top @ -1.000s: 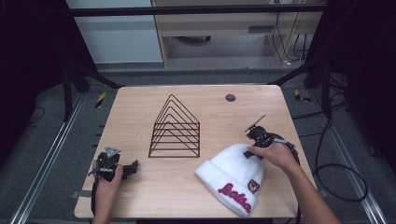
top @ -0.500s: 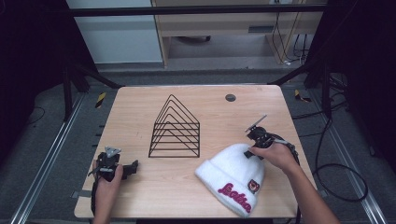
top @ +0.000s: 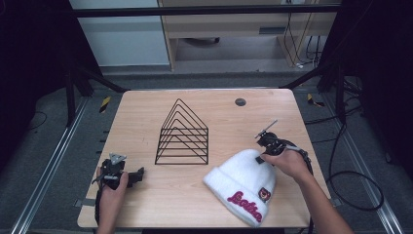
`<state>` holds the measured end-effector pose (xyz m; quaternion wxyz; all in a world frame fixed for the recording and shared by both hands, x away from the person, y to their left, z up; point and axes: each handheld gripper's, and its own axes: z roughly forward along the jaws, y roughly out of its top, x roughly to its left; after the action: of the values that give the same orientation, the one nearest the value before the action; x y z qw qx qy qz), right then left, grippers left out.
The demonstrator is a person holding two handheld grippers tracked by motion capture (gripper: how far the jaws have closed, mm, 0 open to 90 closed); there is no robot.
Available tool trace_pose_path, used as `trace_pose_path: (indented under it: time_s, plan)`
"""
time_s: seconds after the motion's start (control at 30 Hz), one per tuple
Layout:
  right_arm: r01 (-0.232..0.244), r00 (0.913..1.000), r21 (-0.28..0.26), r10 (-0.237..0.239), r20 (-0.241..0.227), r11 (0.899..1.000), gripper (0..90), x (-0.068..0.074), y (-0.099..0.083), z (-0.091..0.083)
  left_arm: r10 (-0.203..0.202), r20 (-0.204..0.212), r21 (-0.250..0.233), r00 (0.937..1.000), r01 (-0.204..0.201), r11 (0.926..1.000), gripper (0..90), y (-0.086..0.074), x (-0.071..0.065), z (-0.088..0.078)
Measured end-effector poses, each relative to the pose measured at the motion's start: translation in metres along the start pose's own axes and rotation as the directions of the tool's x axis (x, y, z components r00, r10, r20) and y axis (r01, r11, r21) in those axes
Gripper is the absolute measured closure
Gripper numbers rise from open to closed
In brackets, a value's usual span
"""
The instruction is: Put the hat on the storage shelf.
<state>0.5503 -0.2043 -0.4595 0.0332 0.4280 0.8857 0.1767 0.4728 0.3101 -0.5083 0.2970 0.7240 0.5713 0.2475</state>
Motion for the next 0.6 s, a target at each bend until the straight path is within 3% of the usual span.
trace_pose_path:
  time_s: [0.3, 0.37, 0.47, 0.53, 0.6]
  plan:
    - [0.053, 0.9986, -0.118, -0.053, 0.004, 0.992, 83.5, 0.017, 0.0, -0.04, 0.0, 0.0, -0.001, 1.0, 0.0, 1.0, 0.0, 0.0, 0.0, 0.0]
    - [0.08, 0.9967, -0.167, -0.081, 0.001, 0.983, 83.7, 0.027, 0.0, -0.056, 0.0, 0.0, 0.0, 1.0, 0.0, 1.0, 0.0, 0.0, 0.0, 0.0]
    - [0.098, 0.9951, -0.195, -0.099, 0.004, 0.976, 83.9, 0.034, 0.0, -0.066, 0.0, 0.0, 0.0, 1.0, 0.0, 1.0, 0.0, 0.0, 0.0, 0.0]
    - [0.138, 0.9901, -0.241, -0.14, 0.008, 0.961, 84.1, 0.045, 0.002, -0.083, 0.0, 0.0, 0.0, 1.0, 0.0, 1.0, 0.0, 0.0, 0.0, 0.0]
    - [0.149, 0.9885, -0.254, -0.151, 0.011, 0.956, 84.2, 0.049, 0.003, -0.088, 0.0, 0.0, 0.0, 1.0, 0.0, 1.0, 0.0, 0.0, 0.0, 0.0]
